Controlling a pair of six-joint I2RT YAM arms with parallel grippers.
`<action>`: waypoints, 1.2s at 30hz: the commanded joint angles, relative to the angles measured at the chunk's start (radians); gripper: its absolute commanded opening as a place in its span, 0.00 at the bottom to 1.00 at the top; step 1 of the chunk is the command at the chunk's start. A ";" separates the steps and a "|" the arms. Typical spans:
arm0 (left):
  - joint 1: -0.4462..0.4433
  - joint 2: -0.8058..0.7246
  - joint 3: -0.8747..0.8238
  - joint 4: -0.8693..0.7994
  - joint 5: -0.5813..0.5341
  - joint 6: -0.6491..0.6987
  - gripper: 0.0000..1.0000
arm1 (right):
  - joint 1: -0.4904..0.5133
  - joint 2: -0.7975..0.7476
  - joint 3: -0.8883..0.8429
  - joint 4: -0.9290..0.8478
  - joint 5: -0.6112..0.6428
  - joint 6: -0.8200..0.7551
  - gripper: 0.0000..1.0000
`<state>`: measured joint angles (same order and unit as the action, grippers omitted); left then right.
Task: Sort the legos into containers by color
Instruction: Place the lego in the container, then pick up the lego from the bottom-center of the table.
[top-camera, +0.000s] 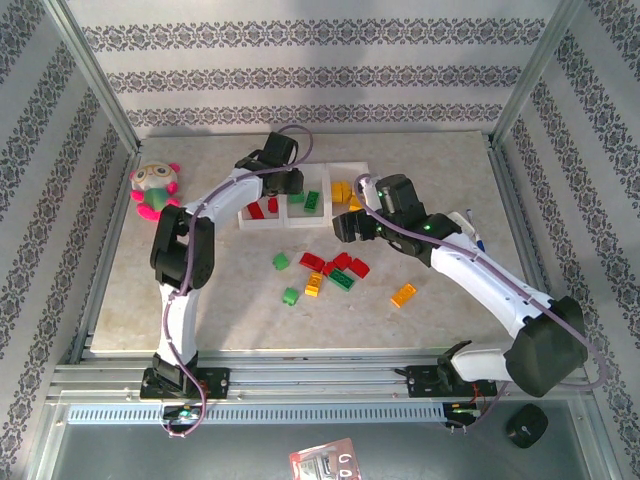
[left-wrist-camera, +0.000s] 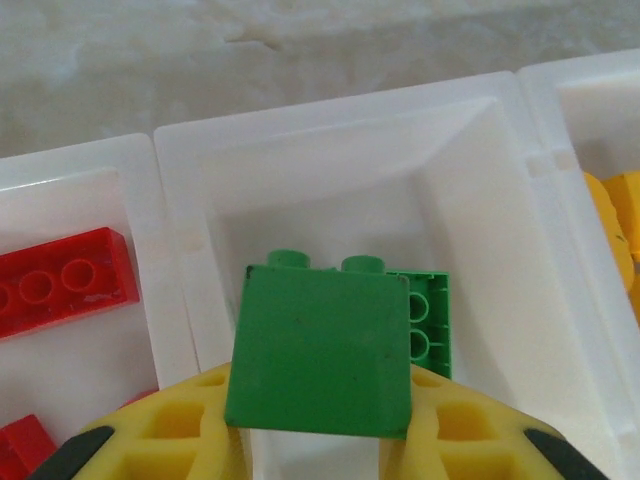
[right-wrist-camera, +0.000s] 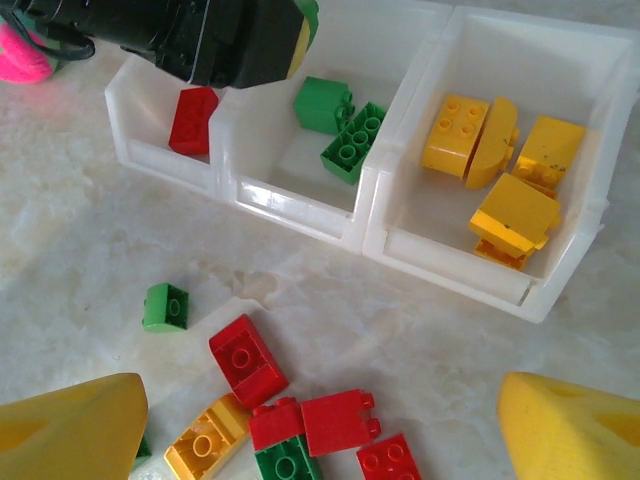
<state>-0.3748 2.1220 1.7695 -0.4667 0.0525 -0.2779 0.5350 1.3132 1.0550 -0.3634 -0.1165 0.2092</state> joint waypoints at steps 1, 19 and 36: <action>0.014 0.030 0.069 -0.060 0.007 -0.021 0.25 | 0.010 -0.008 -0.007 0.011 0.013 0.002 0.90; 0.011 -0.280 -0.212 0.113 0.172 0.109 0.93 | 0.038 0.058 -0.028 -0.104 -0.061 -0.091 0.90; 0.010 -0.878 -0.864 0.166 0.430 0.538 0.99 | 0.153 0.402 0.010 -0.229 -0.025 -0.133 0.66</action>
<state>-0.3710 1.3254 0.9539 -0.2848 0.4286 0.1547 0.6788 1.6775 1.0325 -0.5617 -0.1543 0.0731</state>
